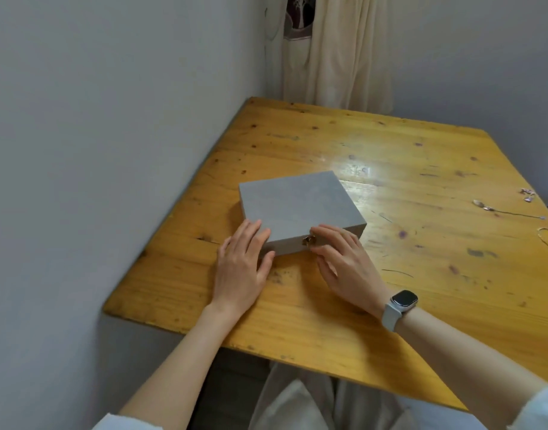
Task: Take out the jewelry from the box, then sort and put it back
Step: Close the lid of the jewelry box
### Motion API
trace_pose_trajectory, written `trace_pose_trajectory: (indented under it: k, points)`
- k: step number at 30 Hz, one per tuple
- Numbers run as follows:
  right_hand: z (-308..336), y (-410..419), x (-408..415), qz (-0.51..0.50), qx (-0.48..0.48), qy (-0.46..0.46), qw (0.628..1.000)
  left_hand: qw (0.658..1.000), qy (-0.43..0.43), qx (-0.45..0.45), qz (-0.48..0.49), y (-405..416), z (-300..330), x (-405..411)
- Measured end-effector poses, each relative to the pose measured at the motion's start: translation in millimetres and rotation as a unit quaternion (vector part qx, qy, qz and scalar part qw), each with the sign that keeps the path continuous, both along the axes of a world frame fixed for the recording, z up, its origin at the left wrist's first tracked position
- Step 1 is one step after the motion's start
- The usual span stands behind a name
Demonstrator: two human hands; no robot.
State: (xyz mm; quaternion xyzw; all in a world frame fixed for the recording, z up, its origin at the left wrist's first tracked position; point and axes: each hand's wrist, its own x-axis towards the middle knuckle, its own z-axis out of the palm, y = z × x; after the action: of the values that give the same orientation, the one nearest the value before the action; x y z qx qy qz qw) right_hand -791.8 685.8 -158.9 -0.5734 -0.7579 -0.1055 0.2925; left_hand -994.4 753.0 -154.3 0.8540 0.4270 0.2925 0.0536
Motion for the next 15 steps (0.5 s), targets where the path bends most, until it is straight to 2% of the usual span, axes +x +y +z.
trace_pose_trajectory:
  k: [2,4,6,9,13,15]
  points:
    - [-3,-3,2,0.008,-0.008,-0.027,1.0,1.0,0.017,-0.006,0.003,-1,-3,1]
    - [0,1,2,-0.001,-0.003,-0.006,1.0,0.999,0.03,-0.018,0.013,-1,-3,1]
    - [4,12,3,-0.027,0.0,0.008,1.0,0.998,0.033,-0.029,0.038,-1,-3,1]
    - [3,28,3,-0.086,-0.018,-0.028,0.996,0.993,0.054,-0.038,0.1,-3,-3,2]
    - [3,43,-1,-0.113,-0.029,-0.053,0.992,0.959,0.136,-0.141,0.202,-4,0,2]
    - [7,52,-4,-0.119,-0.027,-0.056,0.991,0.945,0.17,-0.169,0.222,-5,1,4]
